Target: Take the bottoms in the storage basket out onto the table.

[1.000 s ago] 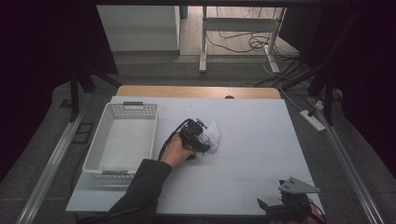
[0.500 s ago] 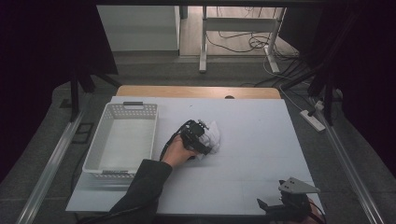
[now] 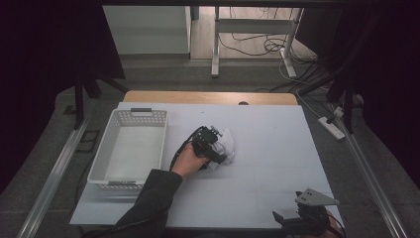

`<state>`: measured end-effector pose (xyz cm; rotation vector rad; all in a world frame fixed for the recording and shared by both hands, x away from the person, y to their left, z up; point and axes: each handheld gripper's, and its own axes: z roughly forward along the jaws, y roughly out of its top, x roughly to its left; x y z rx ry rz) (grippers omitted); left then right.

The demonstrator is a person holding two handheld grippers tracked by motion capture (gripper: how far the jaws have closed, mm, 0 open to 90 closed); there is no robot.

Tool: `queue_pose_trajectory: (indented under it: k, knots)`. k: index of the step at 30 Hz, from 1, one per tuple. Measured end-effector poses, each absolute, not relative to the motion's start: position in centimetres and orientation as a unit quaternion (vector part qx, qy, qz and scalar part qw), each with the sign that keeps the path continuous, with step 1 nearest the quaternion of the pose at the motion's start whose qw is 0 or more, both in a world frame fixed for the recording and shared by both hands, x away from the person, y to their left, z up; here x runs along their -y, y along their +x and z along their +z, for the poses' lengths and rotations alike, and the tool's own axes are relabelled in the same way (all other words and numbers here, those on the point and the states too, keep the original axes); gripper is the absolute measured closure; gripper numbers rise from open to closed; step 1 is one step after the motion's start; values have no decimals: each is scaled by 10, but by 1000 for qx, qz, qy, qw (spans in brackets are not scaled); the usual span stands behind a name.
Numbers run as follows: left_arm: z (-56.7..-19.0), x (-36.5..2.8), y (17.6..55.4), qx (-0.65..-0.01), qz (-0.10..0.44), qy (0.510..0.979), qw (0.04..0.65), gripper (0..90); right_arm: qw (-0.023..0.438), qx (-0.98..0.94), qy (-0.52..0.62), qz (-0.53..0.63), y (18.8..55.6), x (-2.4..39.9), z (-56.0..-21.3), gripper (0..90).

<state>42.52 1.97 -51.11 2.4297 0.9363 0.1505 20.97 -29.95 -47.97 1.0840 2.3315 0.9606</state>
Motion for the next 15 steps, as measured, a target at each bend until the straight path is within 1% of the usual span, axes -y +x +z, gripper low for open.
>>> queue_pose_trajectory:
  k: [7, 15]
  knots:
    - [-506, -22, 424, -342, 46, 891, 294, 7, 197, -833, 386, 343, 210, 299, -480, 0]
    - [-498, -24, 419, -326, 60, 888, 319, 0, 198, -833, 386, 342, 210, 299, -480, 0]
